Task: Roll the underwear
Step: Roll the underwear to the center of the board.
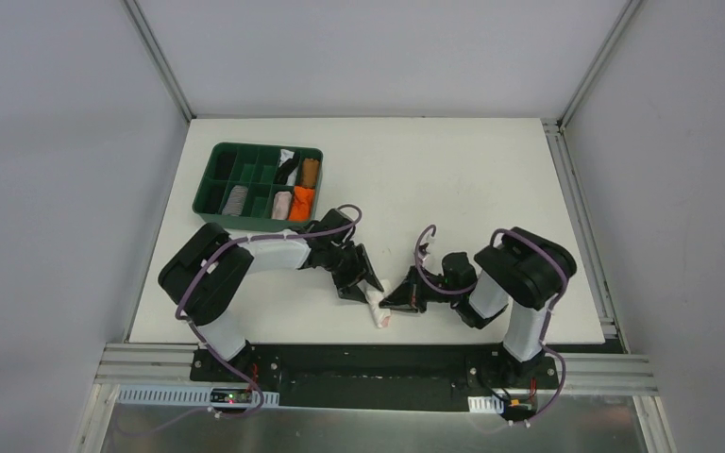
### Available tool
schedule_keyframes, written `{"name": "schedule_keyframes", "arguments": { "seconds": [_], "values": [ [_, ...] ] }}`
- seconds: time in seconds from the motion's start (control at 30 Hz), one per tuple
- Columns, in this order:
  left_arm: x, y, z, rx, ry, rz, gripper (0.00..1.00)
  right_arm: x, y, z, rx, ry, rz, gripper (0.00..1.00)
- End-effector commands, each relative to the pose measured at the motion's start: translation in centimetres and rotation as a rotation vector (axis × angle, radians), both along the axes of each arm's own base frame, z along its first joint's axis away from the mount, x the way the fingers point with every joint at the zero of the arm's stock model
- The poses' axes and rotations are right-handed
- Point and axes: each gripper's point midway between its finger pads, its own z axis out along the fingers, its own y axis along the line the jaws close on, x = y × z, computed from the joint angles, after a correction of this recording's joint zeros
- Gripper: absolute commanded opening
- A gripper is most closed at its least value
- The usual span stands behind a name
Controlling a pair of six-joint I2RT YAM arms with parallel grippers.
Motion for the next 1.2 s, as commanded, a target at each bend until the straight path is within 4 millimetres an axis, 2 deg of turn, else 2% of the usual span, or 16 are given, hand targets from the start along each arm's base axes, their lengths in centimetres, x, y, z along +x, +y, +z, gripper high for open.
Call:
{"name": "schedule_keyframes", "arguments": {
  "seconds": [0.0,0.1,0.13,0.2,0.27,0.4,0.5,0.53,0.57,0.6,0.67,0.83,0.9,1.0,1.17],
  "values": [
    [0.6,-1.2,0.3,-0.026,-0.029,-0.041,0.44,-0.9,0.0,0.6,0.087,0.053,0.014,0.0],
    [0.7,-1.3,0.1,-0.021,-0.029,-0.04,0.24,-0.8,-0.2,0.2,0.073,0.065,-0.004,0.0],
    [0.7,-1.3,0.1,-0.021,-0.027,-0.041,0.14,-0.9,-0.3,0.2,0.07,0.064,-0.011,0.05],
    [0.5,-1.2,-0.2,-0.012,-0.014,-0.036,0.0,-0.7,-0.5,0.2,0.06,0.063,-0.035,0.25],
    [0.4,-0.9,-0.5,0.003,-0.001,-0.03,0.0,-0.4,-0.9,0.0,0.038,0.057,-0.073,0.4],
    [0.1,-0.2,-1.1,0.042,0.02,-0.004,0.0,0.6,-2.1,0.6,0.009,0.004,-0.188,0.51],
    [-0.2,0.2,-1.2,0.065,0.032,0.013,0.0,0.5,-2.2,1.0,-0.027,-0.038,-0.209,0.54],
    [-0.2,0.4,-1.1,0.072,0.033,0.016,0.0,0.2,-2.0,0.7,-0.069,-0.057,-0.193,0.54],
    [-0.2,0.5,-1.2,0.082,0.035,0.019,0.0,-0.7,-2.3,-0.7,-0.172,-0.046,-0.172,0.54],
    [-0.2,0.6,-1.1,0.089,0.036,0.021,0.0,-0.9,-2.3,-0.8,-0.241,-0.09,-0.155,0.55],
    [-0.3,0.9,-1.1,0.103,0.041,0.025,0.0,-0.3,-2.5,0.2,-0.361,-0.208,-0.168,0.57],
    [-0.3,0.9,-1.2,0.117,0.055,0.035,0.0,1.8,-5.0,3.3,-0.569,-0.416,-0.238,0.61],
    [-0.3,1.0,-1.2,0.123,0.063,0.039,0.0,1.6,-5.2,3.7,-0.645,-0.471,-0.195,0.61],
    [-0.4,1.1,-1.2,0.133,0.068,0.046,0.0,1.5,-4.7,4.5,-0.76,-0.58,-0.123,0.61],
    [-0.6,1.4,-1.5,0.15,0.079,0.055,0.0,0.5,-2.3,4.5,-0.879,-0.699,0.0,0.61]
  ]
}}
